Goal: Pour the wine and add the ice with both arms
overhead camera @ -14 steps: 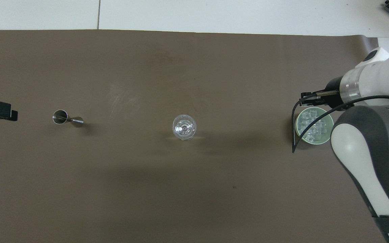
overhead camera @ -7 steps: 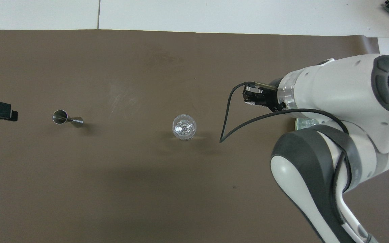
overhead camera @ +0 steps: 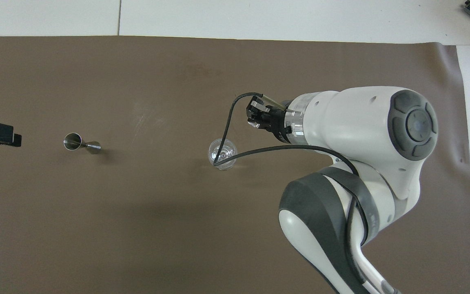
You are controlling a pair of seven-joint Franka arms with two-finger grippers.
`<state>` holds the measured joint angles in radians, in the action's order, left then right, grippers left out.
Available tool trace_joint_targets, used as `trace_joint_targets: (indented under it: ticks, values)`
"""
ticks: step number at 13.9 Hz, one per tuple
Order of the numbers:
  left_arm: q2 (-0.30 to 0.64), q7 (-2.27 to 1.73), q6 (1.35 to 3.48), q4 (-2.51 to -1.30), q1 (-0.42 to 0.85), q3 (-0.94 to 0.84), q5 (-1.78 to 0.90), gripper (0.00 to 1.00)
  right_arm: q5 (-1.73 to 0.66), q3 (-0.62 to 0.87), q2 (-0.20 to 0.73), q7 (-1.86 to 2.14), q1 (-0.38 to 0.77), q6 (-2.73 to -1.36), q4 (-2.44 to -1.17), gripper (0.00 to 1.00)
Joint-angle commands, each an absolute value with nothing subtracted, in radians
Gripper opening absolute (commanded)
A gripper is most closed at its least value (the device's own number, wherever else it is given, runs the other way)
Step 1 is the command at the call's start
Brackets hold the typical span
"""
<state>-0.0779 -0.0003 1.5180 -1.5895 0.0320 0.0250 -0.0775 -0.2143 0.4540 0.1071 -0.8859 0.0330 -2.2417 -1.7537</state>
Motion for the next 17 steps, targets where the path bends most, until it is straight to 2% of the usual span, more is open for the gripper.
trace_joint_targets:
  ticks: [1,6,17]
  values:
    - [-0.106,0.002,1.513,-1.617,0.021,0.017,-0.058,1.00,-0.235,0.492,0.109,-0.923,0.029,-2.246,-1.759,0.00]
    - [-0.106,0.002,1.513,-1.617,0.023,0.017,-0.058,1.00,-0.233,0.551,0.121,-0.934,0.032,-2.278,-1.790,0.00]
    - [-0.106,0.002,1.513,-1.617,0.021,0.017,-0.058,1.00,-0.219,0.566,0.137,-0.923,0.041,-2.313,-1.836,0.00]
